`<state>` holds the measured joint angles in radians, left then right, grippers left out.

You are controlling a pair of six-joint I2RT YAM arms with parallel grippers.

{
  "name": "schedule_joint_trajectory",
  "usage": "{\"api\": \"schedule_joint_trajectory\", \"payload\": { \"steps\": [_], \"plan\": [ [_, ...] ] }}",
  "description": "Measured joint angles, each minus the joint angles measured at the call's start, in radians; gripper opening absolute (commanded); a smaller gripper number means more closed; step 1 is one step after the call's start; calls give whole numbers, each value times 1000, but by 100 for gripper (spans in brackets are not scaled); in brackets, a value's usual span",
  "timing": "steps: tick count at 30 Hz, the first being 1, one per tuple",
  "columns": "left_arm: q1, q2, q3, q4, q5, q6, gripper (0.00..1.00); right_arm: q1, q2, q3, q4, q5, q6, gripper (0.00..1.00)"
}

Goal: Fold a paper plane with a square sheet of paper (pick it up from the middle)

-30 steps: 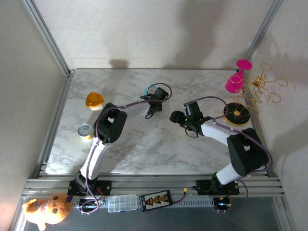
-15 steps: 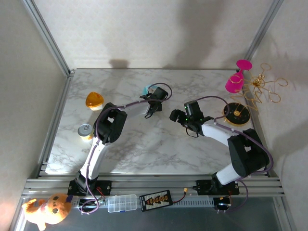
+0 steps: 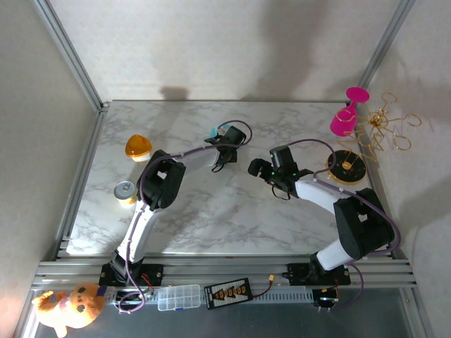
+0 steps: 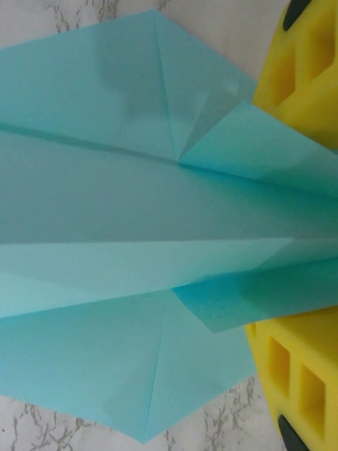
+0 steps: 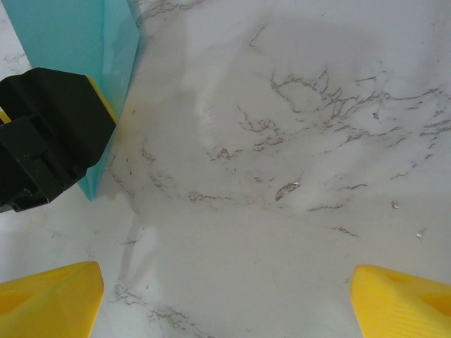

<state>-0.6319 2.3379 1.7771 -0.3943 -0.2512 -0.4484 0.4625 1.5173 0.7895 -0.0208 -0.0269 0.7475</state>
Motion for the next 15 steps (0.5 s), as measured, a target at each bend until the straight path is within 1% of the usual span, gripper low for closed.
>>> {"api": "schedule_joint_trajectory", "payload": {
  "steps": [15],
  "plan": [
    [0, -26, 0, -23, 5, -53, 57, 0, 0, 0, 0, 0, 1, 91]
  ]
}}
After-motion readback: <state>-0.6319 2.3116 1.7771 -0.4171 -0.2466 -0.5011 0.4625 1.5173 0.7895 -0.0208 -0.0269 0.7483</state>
